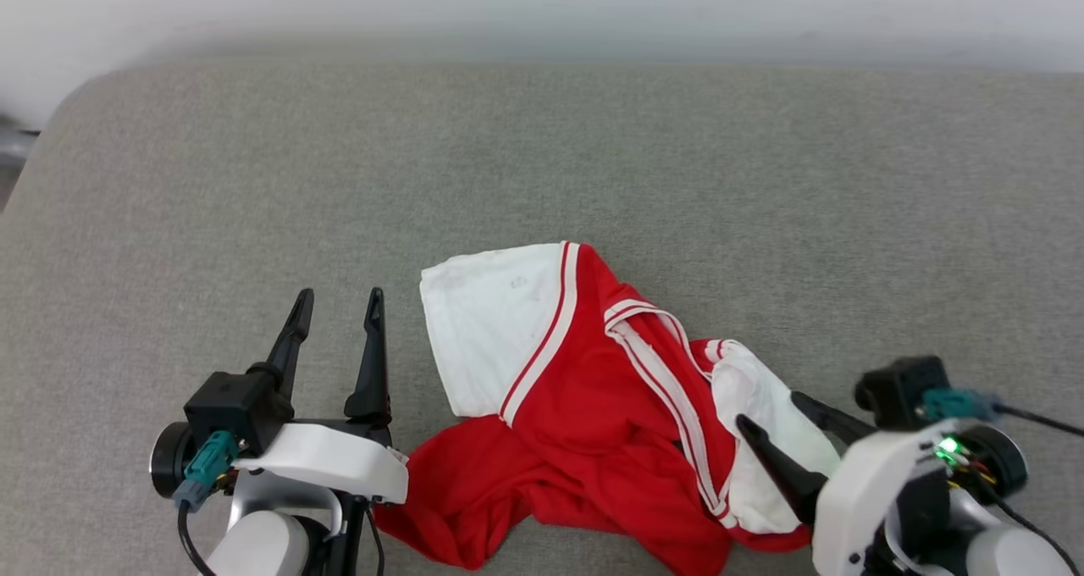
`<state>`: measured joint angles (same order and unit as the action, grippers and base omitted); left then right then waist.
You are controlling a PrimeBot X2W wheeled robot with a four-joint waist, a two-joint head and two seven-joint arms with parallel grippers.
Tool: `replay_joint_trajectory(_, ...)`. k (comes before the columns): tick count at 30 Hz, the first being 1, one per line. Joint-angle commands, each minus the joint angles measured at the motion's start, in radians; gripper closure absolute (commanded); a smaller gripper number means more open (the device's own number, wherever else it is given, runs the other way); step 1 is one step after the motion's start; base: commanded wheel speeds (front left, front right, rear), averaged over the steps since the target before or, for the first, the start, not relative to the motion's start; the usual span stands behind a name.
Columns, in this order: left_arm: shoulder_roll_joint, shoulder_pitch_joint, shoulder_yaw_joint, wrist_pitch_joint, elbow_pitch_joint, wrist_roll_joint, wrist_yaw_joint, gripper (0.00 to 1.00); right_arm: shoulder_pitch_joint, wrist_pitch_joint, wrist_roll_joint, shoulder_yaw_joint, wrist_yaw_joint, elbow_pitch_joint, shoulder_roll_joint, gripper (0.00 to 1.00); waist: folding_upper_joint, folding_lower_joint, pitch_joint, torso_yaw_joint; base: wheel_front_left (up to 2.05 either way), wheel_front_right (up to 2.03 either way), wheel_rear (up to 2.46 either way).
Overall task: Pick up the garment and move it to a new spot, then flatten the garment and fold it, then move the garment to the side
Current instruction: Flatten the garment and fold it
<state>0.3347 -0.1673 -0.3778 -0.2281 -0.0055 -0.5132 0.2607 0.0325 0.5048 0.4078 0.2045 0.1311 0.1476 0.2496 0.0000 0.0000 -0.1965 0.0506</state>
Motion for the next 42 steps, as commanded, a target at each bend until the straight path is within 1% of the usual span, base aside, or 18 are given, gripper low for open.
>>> replay_joint_trajectory(1, -0.007, -0.012, 0.0, -0.006, 0.004, 0.005, -0.004, 0.0, 0.036, 0.023, 0.014, 0.027, -0.001, -0.017, 0.014, 0.0, 0.0, 0.0, -0.02, 0.017, 0.0, 0.0, 0.0)
replay_joint_trajectory(6, -0.017, -0.024, 0.003, -0.016, 0.019, -0.002, -0.011, 0.0, 0.109, 0.063, 0.019, 0.082, -0.001, -0.058, 0.044, 0.0, 0.0, 0.0, -0.039, 0.034, 0.0, 0.0, 0.0)
replay_joint_trajectory(7, -0.018, -0.023, 0.004, -0.018, 0.022, -0.003, -0.013, 0.0, 0.12, 0.067, 0.018, 0.087, -0.001, -0.065, 0.047, 0.12, 0.0, 0.0, -0.04, 0.035, 0.0, 0.0, 0.0)
replay_joint_trajectory(8, -0.019, -0.022, 0.006, -0.02, 0.024, -0.003, -0.012, 0.0, 0.131, 0.072, 0.016, 0.09, -0.001, -0.07, 0.051, 0.6, 0.0, 0.0, -0.042, 0.036, 0.0, 0.0, 0.0)
replay_joint_trajectory(9, -0.02, -0.023, 0.007, -0.021, 0.026, -0.002, -0.013, 0.0, 0.138, 0.075, 0.016, 0.089, -0.001, -0.074, 0.055, 1.0, 0.0, 0.0, -0.043, 0.037, 0.0, 0.0, 0.0)
replay_joint_trajectory(12, -0.023, -0.024, 0.01, -0.025, 0.032, -0.002, -0.015, 0.0, 0.159, 0.078, 0.021, 0.07, -0.001, -0.074, 0.064, 1.0, 0.0, 0.0, -0.044, 0.036, 0.0, 0.0, 0.0)
replay_joint_trajectory(14, -0.025, -0.024, 0.012, -0.026, 0.033, 0.0, -0.014, 0.0, 0.163, 0.067, 0.024, 0.035, -0.001, -0.069, 0.065, 1.0, 0.0, 0.0, -0.043, 0.034, 0.0, 0.0, 0.0)
replay_joint_trajectory(18, -0.025, -0.024, 0.017, -0.03, 0.036, 0.002, -0.015, 0.0, 0.159, 0.048, 0.031, -0.087, -0.001, -0.07, 0.052, 1.0, 0.0, 0.0, -0.04, 0.025, 0.0, 0.0, 0.0)
replay_joint_trajectory(21, -0.025, -0.022, 0.019, -0.031, 0.037, 0.004, -0.016, 0.0, 0.133, 0.041, 0.052, -0.197, -0.001, -0.091, 0.017, 1.0, 0.0, 0.0, -0.037, 0.016, 0.0, 0.0, 0.0)
replay_joint_trajectory(26, -0.019, -0.023, 0.017, -0.031, 0.035, 0.007, -0.02, 0.0, 0.104, 0.031, 0.11, -0.372, -0.001, -0.182, -0.045, 1.0, 0.0, 0.0, -0.041, 0.005, 0.0, 0.0, 0.0)
replay_joint_trajectory(29, -0.013, -0.029, 0.016, -0.029, 0.032, 0.01, -0.018, 0.0, 0.104, 0.0, 0.131, -0.441, -0.001, -0.263, -0.07, 1.0, 0.0, 0.0, -0.051, 0.0, 0.0, 0.0, 0.0)
replay_joint_trajectory(30, -0.013, -0.029, 0.016, -0.029, 0.032, 0.01, -0.018, 0.0, 0.104, 0.0, 0.131, -0.441, -0.001, -0.263, -0.07, 1.0, 0.0, 0.0, -0.051, 0.0, 0.0, 0.0, 0.0)
replay_joint_trajectory(32, -0.01, -0.034, 0.016, -0.026, 0.03, 0.009, -0.018, 0.0, 0.111, -0.036, 0.138, -0.466, -0.001, -0.322, -0.07, 1.0, 0.0, 0.0, -0.058, -0.002, 0.0, 0.0, 0.0)
replay_joint_trajectory(33, -0.008, -0.036, 0.016, -0.024, 0.03, 0.009, -0.017, 0.0, 0.122, -0.055, 0.144, -0.475, -0.001, -0.348, -0.07, 0.73, 0.0, 0.0, -0.06, -0.004, 0.0, 0.0, 0.0)
replay_joint_trajectory(34, -0.008, -0.036, 0.016, -0.024, 0.029, 0.008, -0.016, 0.0, 0.13, -0.073, 0.145, -0.477, -0.001, -0.374, -0.067, 0.23, 0.0, 0.0, -0.061, -0.005, 0.0, 0.0, 0.0)
replay_joint_trajectory(35, -0.006, -0.036, 0.015, -0.022, 0.028, 0.008, -0.016, 0.0, 0.135, -0.1, 0.15, -0.482, -0.001, -0.395, -0.065, 0.0, 0.0, 0.0, -0.062, -0.005, 0.0, 0.0, 0.0)
replay_joint_trajectory(38, -0.001, -0.032, 0.016, -0.019, 0.027, 0.006, -0.014, 0.0, 0.144, -0.185, 0.15, -0.484, -0.001, -0.433, -0.058, 0.0, 0.0, 0.0, -0.061, -0.008, 0.0, 0.0, 0.0)
replay_joint_trajectory(42, 0.005, -0.019, 0.017, -0.017, 0.025, 0.002, -0.011, 0.0, 0.141, -0.308, 0.149, -0.483, -0.001, -0.426, -0.054, 0.0, 0.0, 0.0, -0.053, -0.013, 0.0, 0.0, 0.0)
